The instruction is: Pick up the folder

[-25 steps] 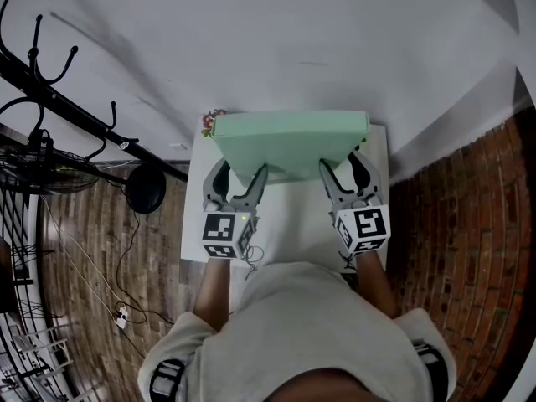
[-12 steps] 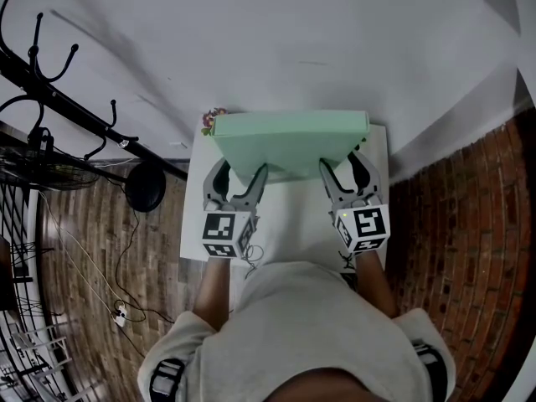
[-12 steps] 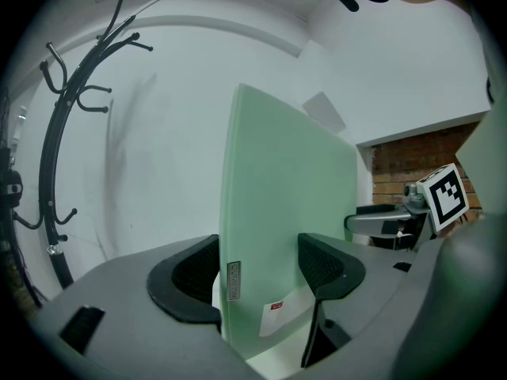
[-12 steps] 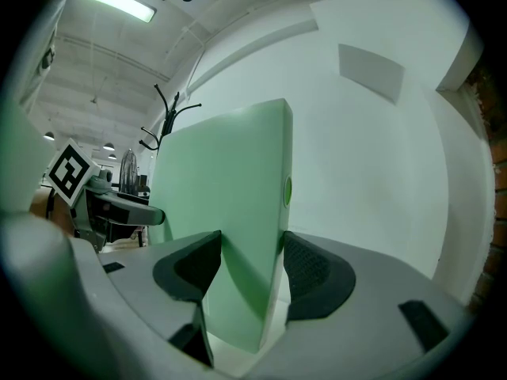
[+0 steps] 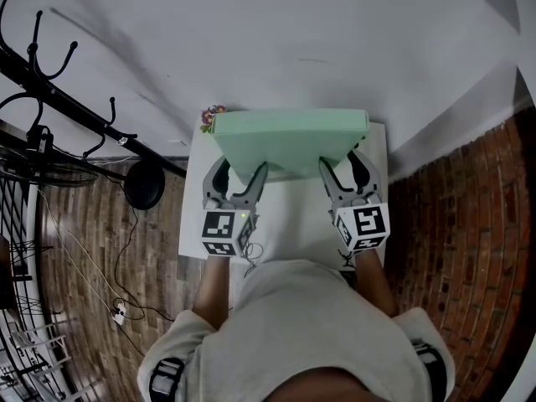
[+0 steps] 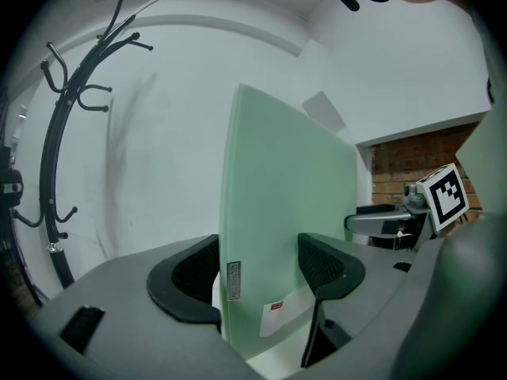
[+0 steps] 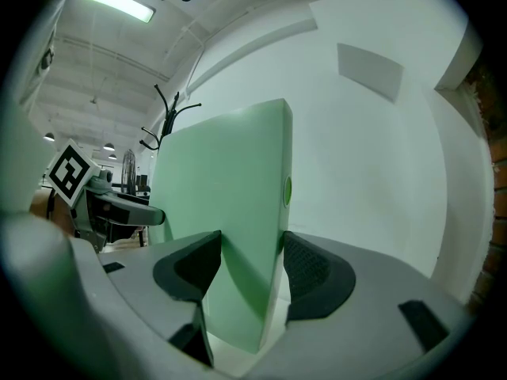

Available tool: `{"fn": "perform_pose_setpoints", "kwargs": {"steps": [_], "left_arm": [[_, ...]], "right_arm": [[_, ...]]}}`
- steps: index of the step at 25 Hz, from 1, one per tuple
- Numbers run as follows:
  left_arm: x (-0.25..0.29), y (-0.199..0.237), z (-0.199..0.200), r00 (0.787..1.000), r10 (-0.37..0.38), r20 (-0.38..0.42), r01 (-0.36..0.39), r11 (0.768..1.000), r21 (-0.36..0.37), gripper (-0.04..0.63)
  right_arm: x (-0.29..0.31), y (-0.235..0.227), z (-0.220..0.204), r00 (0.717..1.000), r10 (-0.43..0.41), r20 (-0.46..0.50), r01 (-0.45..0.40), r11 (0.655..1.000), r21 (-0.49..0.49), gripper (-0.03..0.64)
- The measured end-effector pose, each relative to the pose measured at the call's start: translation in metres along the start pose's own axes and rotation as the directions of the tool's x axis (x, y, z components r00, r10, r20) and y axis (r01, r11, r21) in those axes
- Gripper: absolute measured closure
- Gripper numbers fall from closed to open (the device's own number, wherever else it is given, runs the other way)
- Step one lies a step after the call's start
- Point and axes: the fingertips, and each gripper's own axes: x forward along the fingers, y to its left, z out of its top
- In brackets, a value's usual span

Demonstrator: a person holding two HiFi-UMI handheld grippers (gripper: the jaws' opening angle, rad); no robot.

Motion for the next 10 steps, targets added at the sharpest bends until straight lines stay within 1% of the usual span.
{"fn": "perform_pose_setpoints", "kwargs": {"steps": [10], "left_arm": [[-0.0031,-0.0026,-0.0022,1.000,0.006,-0.004,-0.006,1.000,0.001,0.273]], "right_arm": [[-0.0027,0.0008,-0.0026,1.000,0.007,-0.003,-0.007,1.000,0.003,0.370]]}}
